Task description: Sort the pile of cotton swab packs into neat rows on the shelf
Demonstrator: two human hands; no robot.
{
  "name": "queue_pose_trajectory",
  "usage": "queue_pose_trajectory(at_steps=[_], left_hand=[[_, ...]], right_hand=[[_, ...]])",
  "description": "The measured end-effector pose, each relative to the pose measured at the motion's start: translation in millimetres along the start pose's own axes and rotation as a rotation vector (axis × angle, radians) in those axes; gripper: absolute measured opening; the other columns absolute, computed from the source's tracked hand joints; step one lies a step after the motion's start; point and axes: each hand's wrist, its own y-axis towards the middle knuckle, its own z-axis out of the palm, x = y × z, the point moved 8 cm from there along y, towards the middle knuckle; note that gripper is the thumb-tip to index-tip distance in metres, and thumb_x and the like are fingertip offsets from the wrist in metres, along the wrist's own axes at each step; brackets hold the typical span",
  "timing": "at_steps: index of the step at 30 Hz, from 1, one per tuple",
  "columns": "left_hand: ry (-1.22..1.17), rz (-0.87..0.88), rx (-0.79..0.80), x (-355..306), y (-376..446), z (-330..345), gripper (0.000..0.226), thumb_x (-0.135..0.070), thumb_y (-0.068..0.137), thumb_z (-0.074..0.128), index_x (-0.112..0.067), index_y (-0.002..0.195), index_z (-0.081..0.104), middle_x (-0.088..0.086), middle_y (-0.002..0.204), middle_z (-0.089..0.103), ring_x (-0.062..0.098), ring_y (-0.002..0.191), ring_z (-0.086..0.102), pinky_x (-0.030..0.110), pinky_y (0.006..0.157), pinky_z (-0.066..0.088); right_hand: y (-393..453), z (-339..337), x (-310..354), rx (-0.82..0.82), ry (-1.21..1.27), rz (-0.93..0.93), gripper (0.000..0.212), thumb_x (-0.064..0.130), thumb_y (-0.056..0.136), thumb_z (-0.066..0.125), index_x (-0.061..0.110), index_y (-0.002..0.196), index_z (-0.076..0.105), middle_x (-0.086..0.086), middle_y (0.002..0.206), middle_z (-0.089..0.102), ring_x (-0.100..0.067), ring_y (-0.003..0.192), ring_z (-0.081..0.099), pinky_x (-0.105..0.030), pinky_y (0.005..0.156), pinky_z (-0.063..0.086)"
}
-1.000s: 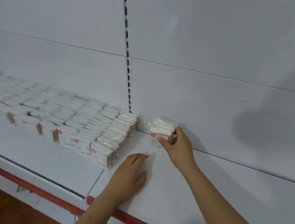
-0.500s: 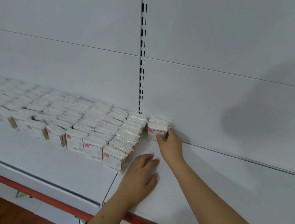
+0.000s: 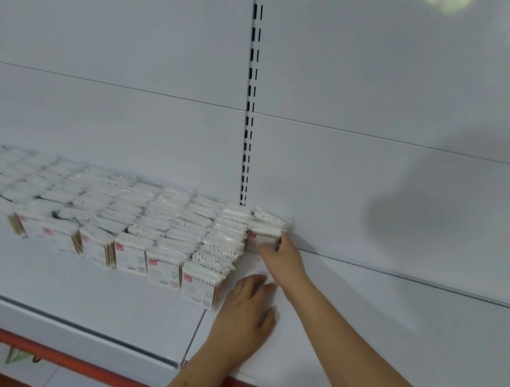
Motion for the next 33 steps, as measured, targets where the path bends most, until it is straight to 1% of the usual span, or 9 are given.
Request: queue_pose_trajectory(at_steps=[3, 6, 8, 13, 21, 23, 27, 30, 33], left_hand=[[-0.011, -0.003, 0.003, -0.2, 0.2, 0.3, 0.048, -0.033, 0.091, 0.047, -0.020, 0.136, 0.052, 0.002, 0.140, 0.048, 0.018, 0.134, 0.040, 0.036, 0.109, 0.040], [-0.011, 0.011, 0.007, -0.6, 0.8, 1.4, 0.048, -0.032, 0.090, 0.046, -0.020, 0.137, 0.051, 0.000, 0.137, 0.050, 0.017, 0.131, 0.041, 0.036, 0.107, 0.040], [-0.008, 0.021, 0.001, 0.0, 1.0, 2.0, 0.047, -0.032, 0.091, 0.047, -0.021, 0.137, 0.051, 0.001, 0.136, 0.050, 0.018, 0.130, 0.042, 0.036, 0.106, 0.041], [0.013, 0.013, -0.008, 0.6, 0.8, 2.6, 0.045, -0.033, 0.092, 0.050, -0.021, 0.136, 0.051, 0.000, 0.136, 0.050, 0.017, 0.128, 0.043, 0.036, 0.104, 0.043], [0.015, 0.018, -0.009, -0.3, -0.5, -0.1, 0.048, -0.037, 0.093, 0.047, -0.023, 0.138, 0.051, -0.002, 0.138, 0.048, 0.015, 0.131, 0.040, 0.032, 0.106, 0.039], [-0.019, 0.015, -0.012, -1.8, 0.7, -2.3, 0.045, -0.035, 0.091, 0.049, -0.021, 0.133, 0.055, -0.001, 0.131, 0.052, 0.016, 0.125, 0.044, 0.031, 0.103, 0.041], [-0.054, -0.026, 0.007, -5.9, -0.2, -7.5, 0.042, -0.029, 0.088, 0.045, -0.019, 0.123, 0.064, 0.005, 0.122, 0.066, 0.019, 0.116, 0.056, 0.037, 0.100, 0.048], [0.161, -0.029, -0.051, -2.4, -0.9, -10.0, 0.043, -0.029, 0.083, 0.039, -0.021, 0.109, 0.072, 0.003, 0.105, 0.073, 0.018, 0.099, 0.068, 0.034, 0.085, 0.056], [0.202, -0.029, -0.028, 0.7, -1.2, 1.4, 0.042, -0.029, 0.085, 0.035, -0.022, 0.102, 0.073, 0.003, 0.098, 0.073, 0.021, 0.093, 0.071, 0.034, 0.080, 0.056]], right_hand=[[-6.2, -17.1, 9.0, -0.239, -0.245, -0.161, 0.054, 0.018, 0.087, 0.065, 0.010, 0.135, 0.044, -0.009, 0.133, 0.047, -0.029, 0.122, 0.047, -0.035, 0.098, 0.045], [-19.0, -15.4, 35.1, -0.370, -0.678, -0.434, 0.069, 0.022, 0.090, 0.064, 0.018, 0.152, 0.033, -0.010, 0.155, 0.028, -0.030, 0.138, 0.029, -0.040, 0.110, 0.037], [-16.9, -5.3, 42.2, -0.318, -0.850, -0.541, 0.069, 0.022, 0.091, 0.062, 0.018, 0.153, 0.033, -0.009, 0.158, 0.028, -0.033, 0.143, 0.027, -0.044, 0.113, 0.036], [-2.3, 15.0, 34.7, -0.014, -0.837, -0.548, 0.073, 0.019, 0.094, 0.057, 0.012, 0.157, 0.021, -0.005, 0.158, 0.030, -0.028, 0.142, 0.026, -0.040, 0.117, 0.031], [-12.2, 6.2, 45.0, -0.068, -0.919, -0.559, 0.067, 0.034, 0.097, 0.051, 0.016, 0.156, 0.025, -0.006, 0.160, 0.025, -0.028, 0.145, 0.023, -0.043, 0.119, 0.024], [-29.8, 4.1, 56.7, -0.083, -0.767, -0.589, 0.069, 0.050, 0.096, 0.046, 0.019, 0.155, 0.029, -0.004, 0.159, 0.028, -0.025, 0.145, 0.025, -0.045, 0.118, 0.028], [-60.9, 40.0, 65.1, 0.244, -0.778, -0.542, 0.102, 0.092, 0.072, 0.028, 0.039, 0.157, 0.011, 0.011, 0.164, 0.011, -0.014, 0.149, 0.009, -0.040, 0.122, 0.013], [-65.1, 63.4, 61.9, 0.305, -0.894, -0.574, 0.091, 0.076, 0.084, 0.046, 0.033, 0.158, 0.014, 0.006, 0.165, 0.013, -0.020, 0.151, 0.007, -0.044, 0.123, 0.017], [-64.3, 70.4, 58.8, 0.281, -0.916, -0.599, 0.077, 0.063, 0.093, 0.045, 0.030, 0.157, 0.017, 0.005, 0.165, 0.016, -0.022, 0.151, 0.006, -0.048, 0.120, 0.021]])
